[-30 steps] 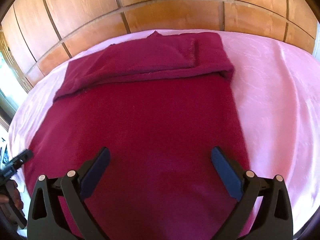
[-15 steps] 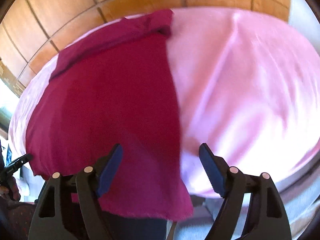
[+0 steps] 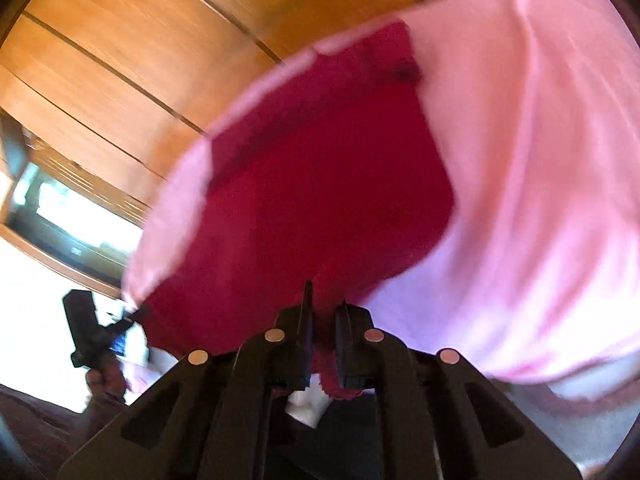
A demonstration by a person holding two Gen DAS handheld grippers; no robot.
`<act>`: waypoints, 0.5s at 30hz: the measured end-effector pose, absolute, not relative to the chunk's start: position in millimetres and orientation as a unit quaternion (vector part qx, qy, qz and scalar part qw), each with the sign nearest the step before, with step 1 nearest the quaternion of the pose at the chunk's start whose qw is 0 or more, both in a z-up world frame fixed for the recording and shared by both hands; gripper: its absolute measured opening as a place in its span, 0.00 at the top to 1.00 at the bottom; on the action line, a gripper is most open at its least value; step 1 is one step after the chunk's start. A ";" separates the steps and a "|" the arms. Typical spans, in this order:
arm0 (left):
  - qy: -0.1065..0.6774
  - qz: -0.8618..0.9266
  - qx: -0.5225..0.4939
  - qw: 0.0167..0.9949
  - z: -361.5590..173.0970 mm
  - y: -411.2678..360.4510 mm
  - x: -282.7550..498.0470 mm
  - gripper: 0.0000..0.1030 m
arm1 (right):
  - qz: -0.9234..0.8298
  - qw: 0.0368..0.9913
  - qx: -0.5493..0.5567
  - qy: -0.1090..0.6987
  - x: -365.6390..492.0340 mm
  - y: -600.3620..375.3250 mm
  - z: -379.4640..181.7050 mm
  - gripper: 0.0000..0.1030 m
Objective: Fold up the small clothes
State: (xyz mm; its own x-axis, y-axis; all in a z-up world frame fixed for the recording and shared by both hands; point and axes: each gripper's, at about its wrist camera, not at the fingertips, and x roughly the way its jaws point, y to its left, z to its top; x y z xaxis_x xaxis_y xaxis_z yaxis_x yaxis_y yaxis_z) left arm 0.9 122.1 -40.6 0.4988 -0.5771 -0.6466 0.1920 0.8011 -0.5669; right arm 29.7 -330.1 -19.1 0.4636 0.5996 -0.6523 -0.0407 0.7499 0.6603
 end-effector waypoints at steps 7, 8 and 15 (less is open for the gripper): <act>0.420 -0.217 -0.235 0.849 -38.8 118.9 71.8 0.94 | 0.164 0.820 0.318 0.447 96.6 -341.7 -23.1 0.93; 0.422 -0.214 -0.237 0.849 -40.7 122.4 83.5 0.94 | 0.152 0.821 0.318 0.449 108.9 -343.8 -28.3 0.93; 0.445 -0.166 -0.266 0.839 -59.7 122.6 165.9 0.91 | 0.100 0.813 0.339 0.462 147.1 -363.8 -54.3 0.90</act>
State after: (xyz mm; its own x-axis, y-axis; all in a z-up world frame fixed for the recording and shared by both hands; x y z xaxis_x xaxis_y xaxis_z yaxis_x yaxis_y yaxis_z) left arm 165.9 122.6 -59.7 0.5484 -0.5159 -0.6581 0.0418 0.8029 -0.5946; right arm 147.1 -363.8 -54.3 0.5524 0.4763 -0.6841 0.1506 0.7501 0.6439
